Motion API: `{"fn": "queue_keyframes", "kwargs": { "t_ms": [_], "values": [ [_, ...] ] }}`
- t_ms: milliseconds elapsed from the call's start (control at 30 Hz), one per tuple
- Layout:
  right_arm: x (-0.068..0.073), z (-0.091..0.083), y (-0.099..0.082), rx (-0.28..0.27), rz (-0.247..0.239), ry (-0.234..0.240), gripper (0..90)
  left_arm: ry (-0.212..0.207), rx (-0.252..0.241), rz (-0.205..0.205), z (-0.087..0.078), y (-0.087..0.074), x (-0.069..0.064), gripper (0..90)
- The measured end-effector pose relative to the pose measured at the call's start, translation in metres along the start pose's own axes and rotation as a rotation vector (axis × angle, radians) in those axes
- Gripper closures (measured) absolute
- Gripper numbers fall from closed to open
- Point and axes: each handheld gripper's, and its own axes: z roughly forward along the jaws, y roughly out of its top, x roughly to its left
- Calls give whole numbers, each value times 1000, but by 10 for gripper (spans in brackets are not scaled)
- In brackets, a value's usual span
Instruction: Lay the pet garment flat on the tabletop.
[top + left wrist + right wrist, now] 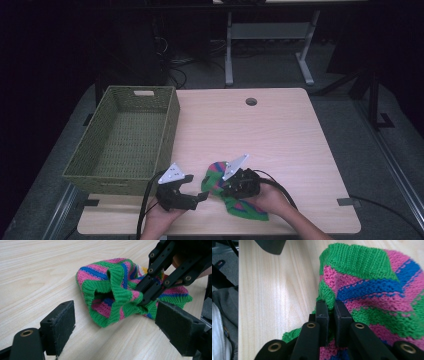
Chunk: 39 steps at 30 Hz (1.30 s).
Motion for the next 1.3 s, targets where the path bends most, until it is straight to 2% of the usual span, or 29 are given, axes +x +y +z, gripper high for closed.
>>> {"fn": "queue_keyframes", "kwargs": {
  "t_ms": [200, 367, 533, 600, 733, 833, 1033, 1167, 1300],
  "values": [
    [-3, -14, 4, -27, 12, 14, 833, 0, 2, 7, 1, 0, 0, 158],
    [-7, -31, 7, -53, 21, -7, 834, -2, 3, 11, 1, 1, -1, 158],
    [-12, -53, 11, -78, 32, -9, 834, -5, 8, 17, 2, 1, -1, 159],
    [-14, -63, 12, -96, 46, -20, 834, -5, 6, 17, 3, 1, -2, 159],
    [-17, -82, 14, -131, 40, -42, 835, -18, -7, 5, 6, 3, -1, 159],
    [-20, -95, 14, -149, 37, -52, 835, -30, -20, -18, 12, 8, 0, 159],
    [-27, -113, 10, -187, 48, -50, 835, -24, -27, 1, 26, 18, -3, 162],
    [-30, -120, 8, -197, 42, -41, 835, -18, -2, 23, 38, 23, -3, 163],
    [-32, -125, 7, -212, 38, -17, 835, -3, 0, 15, 51, 29, 3, 163]
  ]
}}
